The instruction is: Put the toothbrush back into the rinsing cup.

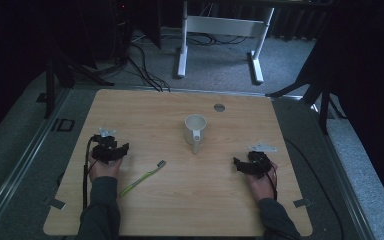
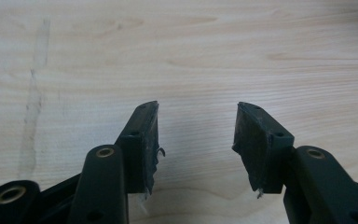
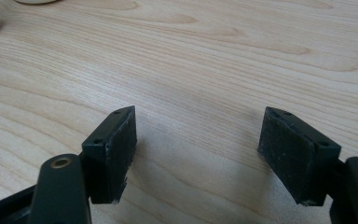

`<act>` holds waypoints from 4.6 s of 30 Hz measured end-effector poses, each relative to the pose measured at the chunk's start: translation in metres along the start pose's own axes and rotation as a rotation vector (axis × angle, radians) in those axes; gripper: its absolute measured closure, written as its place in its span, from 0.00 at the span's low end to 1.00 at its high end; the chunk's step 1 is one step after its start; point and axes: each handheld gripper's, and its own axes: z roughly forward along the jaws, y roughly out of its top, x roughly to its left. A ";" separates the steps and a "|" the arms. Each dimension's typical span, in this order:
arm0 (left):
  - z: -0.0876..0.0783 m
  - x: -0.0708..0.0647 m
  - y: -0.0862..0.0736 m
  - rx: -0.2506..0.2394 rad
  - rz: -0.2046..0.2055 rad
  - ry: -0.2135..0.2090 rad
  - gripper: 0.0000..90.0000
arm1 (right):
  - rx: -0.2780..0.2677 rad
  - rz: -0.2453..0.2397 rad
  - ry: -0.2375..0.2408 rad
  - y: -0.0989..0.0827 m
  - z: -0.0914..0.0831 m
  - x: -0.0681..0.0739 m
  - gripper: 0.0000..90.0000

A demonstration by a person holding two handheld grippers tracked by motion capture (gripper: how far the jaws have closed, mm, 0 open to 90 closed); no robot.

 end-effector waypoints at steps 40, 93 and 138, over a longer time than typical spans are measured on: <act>-0.033 -0.054 0.022 0.068 0.250 -0.177 0.63 | 0.000 0.001 0.000 0.000 0.000 0.000 0.30; -0.020 -0.084 0.001 0.316 0.461 -0.231 0.75 | -0.001 0.001 0.000 0.000 0.000 0.000 0.30; -0.006 -0.098 -0.003 0.542 0.575 -0.203 0.84 | -0.001 -0.001 0.000 0.000 0.000 0.000 0.30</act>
